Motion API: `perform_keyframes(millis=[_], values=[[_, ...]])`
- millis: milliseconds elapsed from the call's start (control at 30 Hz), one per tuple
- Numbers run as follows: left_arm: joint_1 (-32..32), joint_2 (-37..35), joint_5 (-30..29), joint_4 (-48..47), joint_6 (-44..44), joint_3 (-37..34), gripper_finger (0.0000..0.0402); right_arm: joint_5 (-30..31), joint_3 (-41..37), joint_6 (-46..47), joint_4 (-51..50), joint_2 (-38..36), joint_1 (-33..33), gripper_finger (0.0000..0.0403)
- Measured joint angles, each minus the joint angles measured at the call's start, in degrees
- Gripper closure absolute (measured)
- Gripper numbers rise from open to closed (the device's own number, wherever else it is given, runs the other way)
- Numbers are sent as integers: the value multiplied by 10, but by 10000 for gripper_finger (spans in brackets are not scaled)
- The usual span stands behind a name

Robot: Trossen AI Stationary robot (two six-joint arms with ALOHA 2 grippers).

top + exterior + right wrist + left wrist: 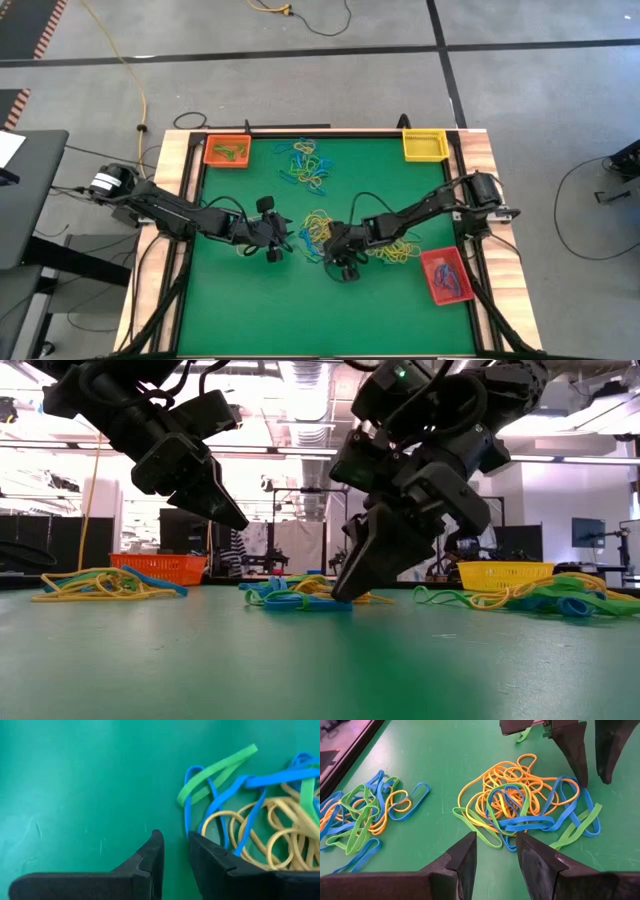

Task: Sort rubber bands into baskets
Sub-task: Put the blue rubber band into the red bin

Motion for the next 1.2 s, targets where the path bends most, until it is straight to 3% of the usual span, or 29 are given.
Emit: perform_keyframes(millis=[333,633,900,1200], values=[[0,0,7,-1,-5,0,274,5,4,-5,10,29,-9,292],[0,0,10,0,-5,0,274,16,8,-26,5,21,-6,390],[0,0,11,0,-5,0,274,17,44,-39,-72,14,0,388],[0,0,11,-3,-4,0,274,95,77,-45,-199,-76,48,390]])
